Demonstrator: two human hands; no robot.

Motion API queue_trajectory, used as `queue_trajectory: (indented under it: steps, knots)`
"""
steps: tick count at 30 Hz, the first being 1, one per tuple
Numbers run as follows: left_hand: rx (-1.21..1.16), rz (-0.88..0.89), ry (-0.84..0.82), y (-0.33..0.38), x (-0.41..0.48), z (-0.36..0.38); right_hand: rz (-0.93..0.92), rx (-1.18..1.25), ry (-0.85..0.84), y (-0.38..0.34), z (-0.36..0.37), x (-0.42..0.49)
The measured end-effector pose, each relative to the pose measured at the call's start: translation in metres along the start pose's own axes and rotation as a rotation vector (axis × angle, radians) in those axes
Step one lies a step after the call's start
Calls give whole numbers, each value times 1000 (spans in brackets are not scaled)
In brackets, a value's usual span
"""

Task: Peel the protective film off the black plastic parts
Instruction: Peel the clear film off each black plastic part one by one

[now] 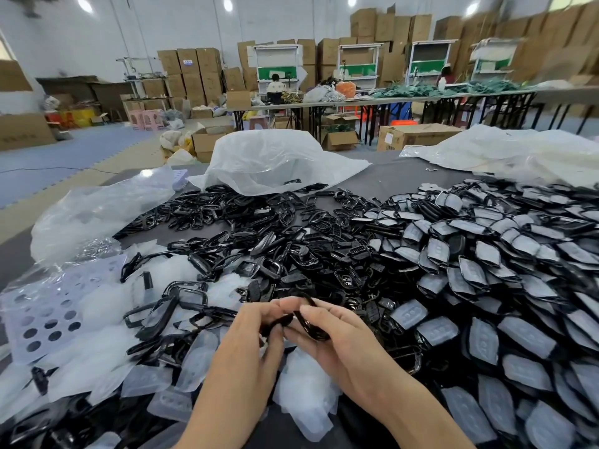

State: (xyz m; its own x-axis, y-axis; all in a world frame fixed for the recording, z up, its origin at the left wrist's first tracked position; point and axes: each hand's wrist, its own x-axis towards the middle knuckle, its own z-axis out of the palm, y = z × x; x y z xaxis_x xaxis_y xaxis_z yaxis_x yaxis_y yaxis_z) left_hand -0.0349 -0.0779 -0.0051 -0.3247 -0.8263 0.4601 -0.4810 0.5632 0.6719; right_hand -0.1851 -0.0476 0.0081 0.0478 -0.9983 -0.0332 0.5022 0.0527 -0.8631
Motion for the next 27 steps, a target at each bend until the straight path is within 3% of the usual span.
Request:
queue_trajectory:
  steps: [4, 8, 13, 20, 23, 27]
  knots:
    - [79, 61, -33, -2, -1, -1, -6, 5, 102, -2, 0, 3]
    - [-325, -162, 31, 3, 4, -5, 2, -71, 218, 0, -7, 5]
    - [-714, -281, -34, 7, 9, -11, 76, -148, 156, -2, -8, 1]
    - [-695, -228, -118, 6, 4, -4, 88, -252, 51, 1, -7, 1]
    - [-575, -213, 3, 5, 4, -1, 49, -188, -2, 4, -5, 2]
    - [-593, -294, 182, -1, 10, -5, -13, -116, 70, 4, -7, 4]
